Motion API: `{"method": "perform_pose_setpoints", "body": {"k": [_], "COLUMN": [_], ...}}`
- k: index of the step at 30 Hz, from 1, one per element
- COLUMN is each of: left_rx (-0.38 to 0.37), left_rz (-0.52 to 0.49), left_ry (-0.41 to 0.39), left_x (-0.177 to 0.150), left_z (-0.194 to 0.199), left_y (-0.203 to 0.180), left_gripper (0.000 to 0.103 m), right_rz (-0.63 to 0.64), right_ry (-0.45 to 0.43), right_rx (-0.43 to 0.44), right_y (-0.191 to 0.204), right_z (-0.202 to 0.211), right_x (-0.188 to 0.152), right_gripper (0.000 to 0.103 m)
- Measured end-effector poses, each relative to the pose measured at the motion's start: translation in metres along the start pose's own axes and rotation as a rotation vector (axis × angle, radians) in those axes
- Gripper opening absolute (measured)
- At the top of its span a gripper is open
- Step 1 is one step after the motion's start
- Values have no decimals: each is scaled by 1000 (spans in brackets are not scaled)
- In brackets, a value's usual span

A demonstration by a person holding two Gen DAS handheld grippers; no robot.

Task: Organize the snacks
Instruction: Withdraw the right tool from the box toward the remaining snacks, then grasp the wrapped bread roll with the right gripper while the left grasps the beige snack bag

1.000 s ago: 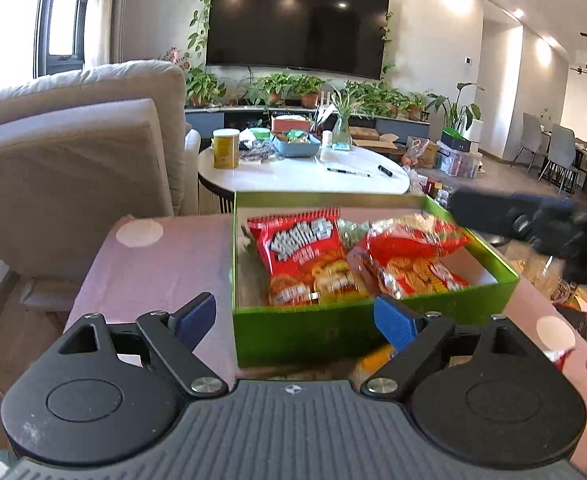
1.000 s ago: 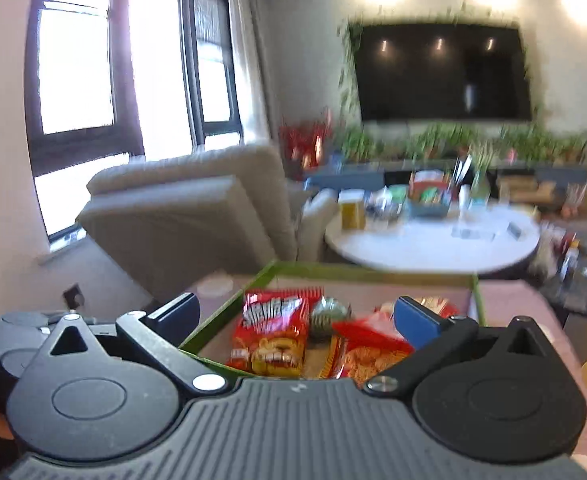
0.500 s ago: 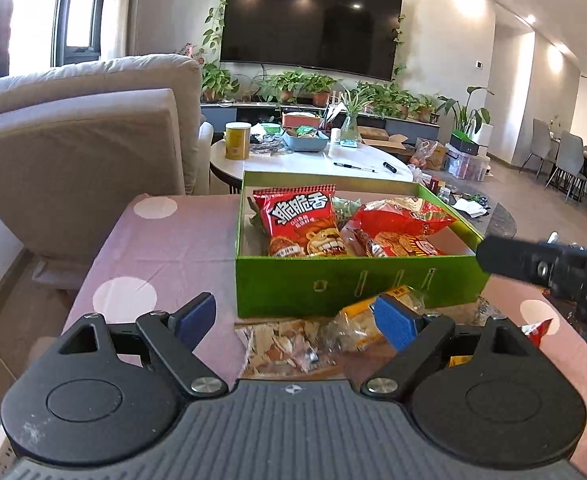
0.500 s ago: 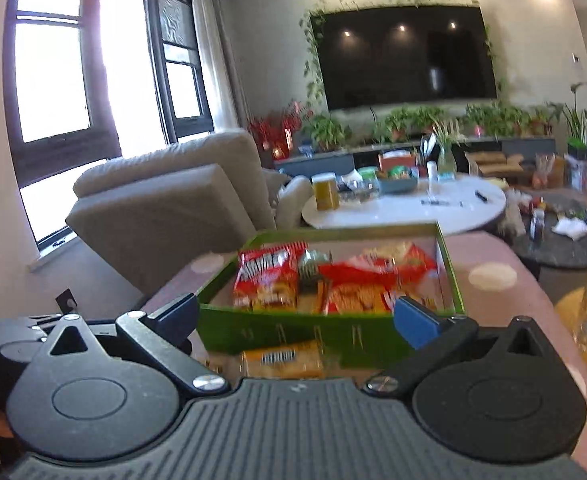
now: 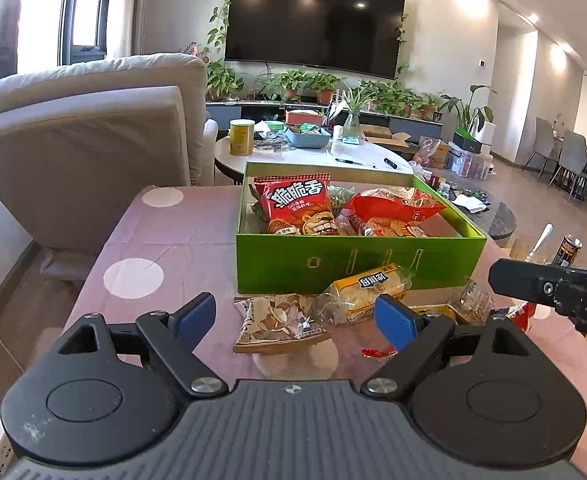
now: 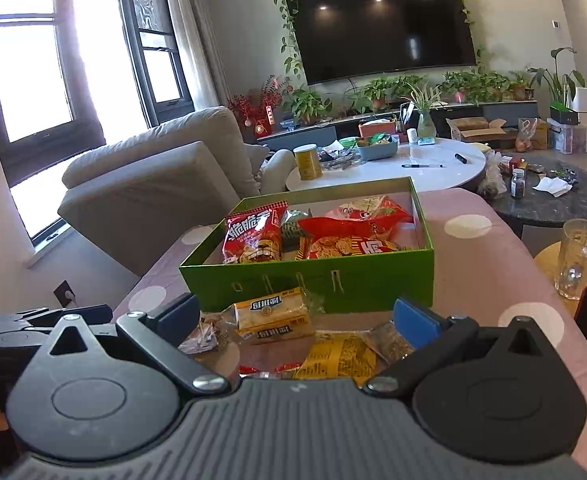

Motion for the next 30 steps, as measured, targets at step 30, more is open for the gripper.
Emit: {"method": "perform_pose_setpoints", "body": {"k": [30], "left_rx": [39], "left_rz": [-21], "left_ry": [157], "left_x": [-10], "left_z": [-82], "left_y": [12], "left_gripper": [94], "right_rz": [26], "right_ry": [160], "right_rx": [-1], "right_y": [-9], "right_z": [-20], "right_x": [-32], "right_gripper": [65]}}
Point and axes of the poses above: each gripper's, at about its wrist camera, not at the fingertips, and z roughly against the way its jaws point, y to its left, x to its top, the point moved 1 cm from there along -z, roughly the way its jaws point, and after that the axes turned 2 degrees about -x, right-handed, at the moved point
